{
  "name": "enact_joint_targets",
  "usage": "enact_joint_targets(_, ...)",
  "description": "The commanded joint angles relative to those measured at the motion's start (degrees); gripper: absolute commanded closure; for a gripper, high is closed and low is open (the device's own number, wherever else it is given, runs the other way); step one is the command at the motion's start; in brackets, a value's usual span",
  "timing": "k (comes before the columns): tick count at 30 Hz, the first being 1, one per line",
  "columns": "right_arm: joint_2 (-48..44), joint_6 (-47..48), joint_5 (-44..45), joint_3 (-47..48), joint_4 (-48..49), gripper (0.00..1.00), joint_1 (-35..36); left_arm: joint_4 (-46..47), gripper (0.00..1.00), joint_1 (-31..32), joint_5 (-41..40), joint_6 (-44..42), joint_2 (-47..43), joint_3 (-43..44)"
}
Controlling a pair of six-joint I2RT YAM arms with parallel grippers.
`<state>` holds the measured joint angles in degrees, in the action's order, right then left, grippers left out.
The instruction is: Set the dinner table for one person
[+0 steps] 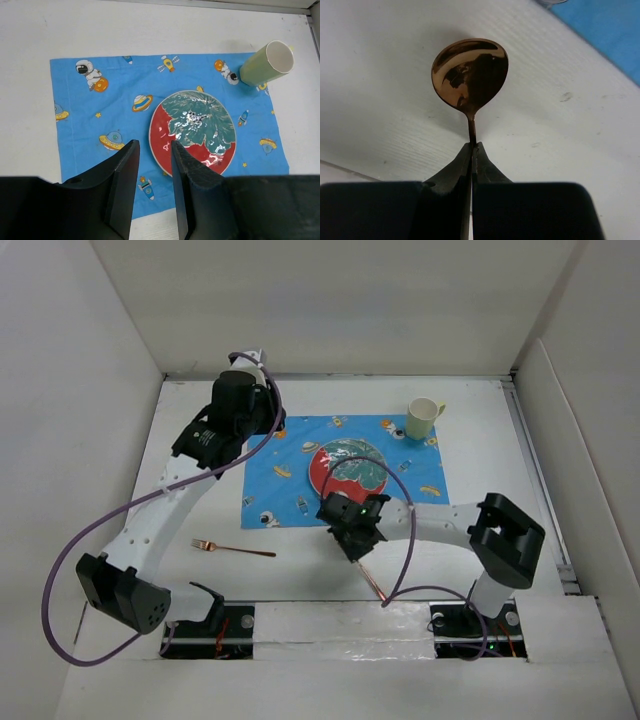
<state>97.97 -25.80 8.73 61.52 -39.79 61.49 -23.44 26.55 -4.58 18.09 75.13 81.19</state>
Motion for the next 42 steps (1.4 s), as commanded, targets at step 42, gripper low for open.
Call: enact_joint_targets(42, 14.0, 9.6, -0.3, 32.4, -1.7, 0.68, -41.6, -4.9, 0.65, 0.0, -1.6, 8.0, -8.2, -8.2)
